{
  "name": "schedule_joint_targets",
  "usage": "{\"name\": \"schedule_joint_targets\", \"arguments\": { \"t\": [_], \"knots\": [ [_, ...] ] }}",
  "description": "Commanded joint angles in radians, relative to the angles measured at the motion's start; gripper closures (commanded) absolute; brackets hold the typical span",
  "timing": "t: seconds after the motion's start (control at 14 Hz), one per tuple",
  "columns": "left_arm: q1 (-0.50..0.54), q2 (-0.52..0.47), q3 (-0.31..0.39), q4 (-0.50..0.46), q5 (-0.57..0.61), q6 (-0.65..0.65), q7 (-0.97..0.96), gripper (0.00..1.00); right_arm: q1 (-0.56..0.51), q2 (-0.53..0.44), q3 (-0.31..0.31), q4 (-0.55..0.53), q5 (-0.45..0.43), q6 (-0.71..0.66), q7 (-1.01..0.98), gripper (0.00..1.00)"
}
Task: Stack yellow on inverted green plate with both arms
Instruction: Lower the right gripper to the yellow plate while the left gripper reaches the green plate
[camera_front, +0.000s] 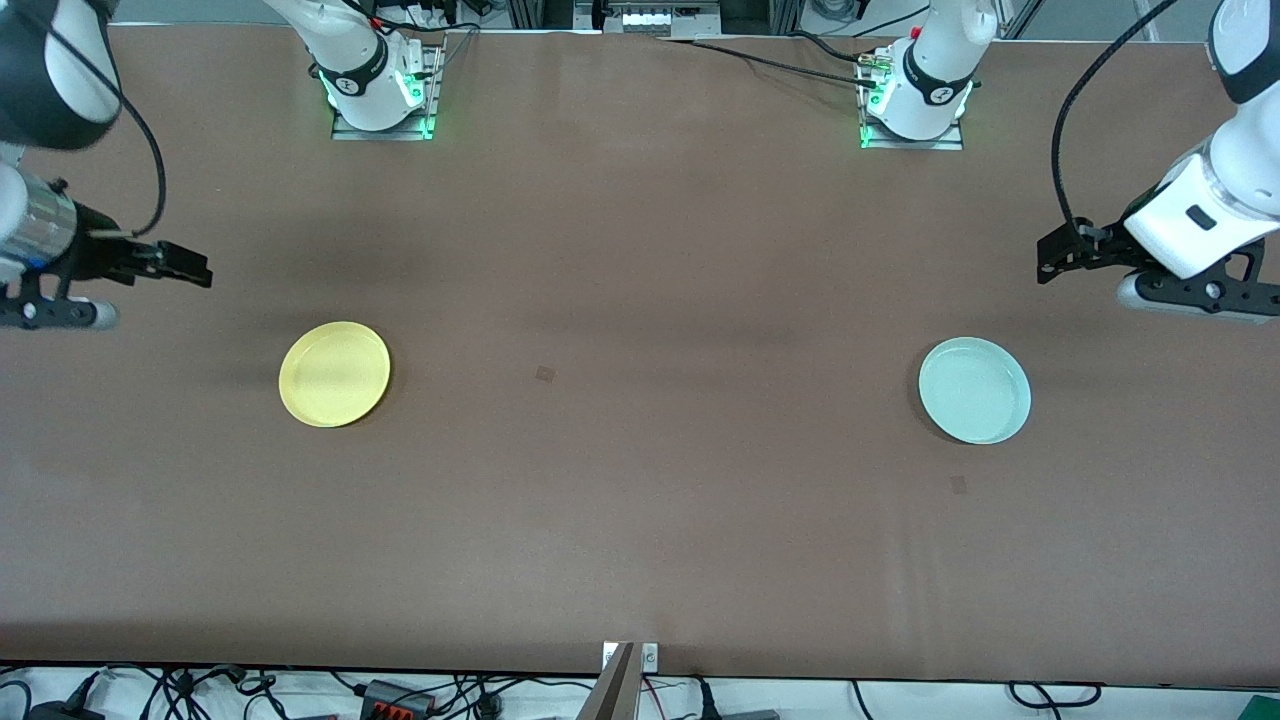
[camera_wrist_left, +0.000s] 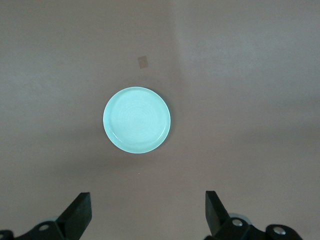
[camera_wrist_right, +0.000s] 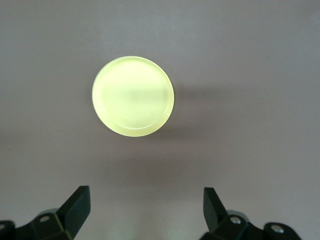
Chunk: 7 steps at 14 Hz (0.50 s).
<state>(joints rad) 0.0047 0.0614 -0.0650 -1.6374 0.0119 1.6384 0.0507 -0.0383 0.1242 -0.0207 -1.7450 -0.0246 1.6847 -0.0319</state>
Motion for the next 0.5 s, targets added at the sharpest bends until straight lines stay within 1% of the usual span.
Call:
{"name": "schedule_joint_targets", "arguments": {
  "t": [0.0, 0.14, 0.29, 0.43],
  "knots": [
    [0.041, 0.081, 0.002, 0.056, -0.017, -0.008, 0.014, 0.00, -0.018, 0.084, 0.004, 0.019, 0.009, 0.018, 0.007, 0.00],
    [0.092, 0.150, 0.004, 0.112, -0.013, -0.012, 0.024, 0.00, -0.031, 0.142, 0.005, 0.019, 0.011, 0.036, 0.006, 0.00],
    [0.127, 0.201, 0.002, 0.114, -0.017, -0.011, 0.043, 0.00, -0.040, 0.198, 0.005, 0.019, 0.012, 0.047, 0.004, 0.00],
    [0.159, 0.271, 0.002, 0.110, -0.017, -0.002, 0.061, 0.00, -0.044, 0.253, 0.004, 0.019, 0.011, 0.056, 0.003, 0.00]
  ]
}}
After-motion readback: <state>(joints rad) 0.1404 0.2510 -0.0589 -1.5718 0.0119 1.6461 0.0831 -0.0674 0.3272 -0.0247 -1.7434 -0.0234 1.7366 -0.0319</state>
